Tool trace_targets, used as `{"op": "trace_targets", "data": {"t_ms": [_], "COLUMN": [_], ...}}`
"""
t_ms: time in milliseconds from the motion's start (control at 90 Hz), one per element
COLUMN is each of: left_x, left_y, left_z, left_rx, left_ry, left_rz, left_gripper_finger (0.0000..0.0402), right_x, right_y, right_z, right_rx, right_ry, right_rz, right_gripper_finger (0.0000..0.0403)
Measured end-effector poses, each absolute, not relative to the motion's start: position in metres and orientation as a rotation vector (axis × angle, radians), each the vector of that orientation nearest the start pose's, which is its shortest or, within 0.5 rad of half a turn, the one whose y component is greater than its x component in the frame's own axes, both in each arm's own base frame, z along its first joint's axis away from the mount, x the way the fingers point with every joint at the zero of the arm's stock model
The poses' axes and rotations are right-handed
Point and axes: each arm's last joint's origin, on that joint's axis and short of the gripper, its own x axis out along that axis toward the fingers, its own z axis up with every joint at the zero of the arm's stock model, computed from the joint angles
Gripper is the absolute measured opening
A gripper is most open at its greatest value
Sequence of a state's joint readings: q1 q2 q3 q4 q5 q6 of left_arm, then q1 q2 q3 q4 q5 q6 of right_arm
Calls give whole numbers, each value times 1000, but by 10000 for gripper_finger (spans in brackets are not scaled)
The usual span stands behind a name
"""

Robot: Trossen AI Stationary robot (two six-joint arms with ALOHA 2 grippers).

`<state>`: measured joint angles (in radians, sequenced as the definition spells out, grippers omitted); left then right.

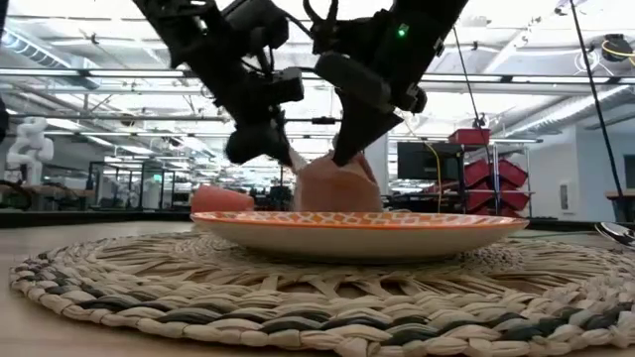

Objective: Set table place
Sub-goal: Fold the white napkin

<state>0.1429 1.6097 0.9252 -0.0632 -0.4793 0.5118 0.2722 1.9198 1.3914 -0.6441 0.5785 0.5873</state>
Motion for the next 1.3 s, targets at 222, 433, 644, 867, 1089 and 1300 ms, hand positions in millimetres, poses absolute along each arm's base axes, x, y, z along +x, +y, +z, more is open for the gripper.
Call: {"op": "trace_targets", "data": {"t_ms": [222,433,644,867,1089,1300], "left_x": [332,346,362,378,383,383], "left_y": [81,92,99,106,110,114], "left_z": [179,164,166,164,166,167], "left_rx": [548,534,548,557,562,554], "left_ry": [956,995,980,982,979,971], "left_rz": [354,347,335,326,328,332], "left_gripper_finger": [0,0,0,0,0,0], "right_x": [377,373,363,351,337,323], "right_y": [76,66,53,46,43,31], "right_z": [194,192,175,149,159,172], "right_rx": [81,79,110,172,189,218], "right_ry": [951,997,1020,973,896,925], "right_rz": [-637,-690,-747,-741,-753,-762], "right_gripper_finger": [0,0,0,0,0,0]}}
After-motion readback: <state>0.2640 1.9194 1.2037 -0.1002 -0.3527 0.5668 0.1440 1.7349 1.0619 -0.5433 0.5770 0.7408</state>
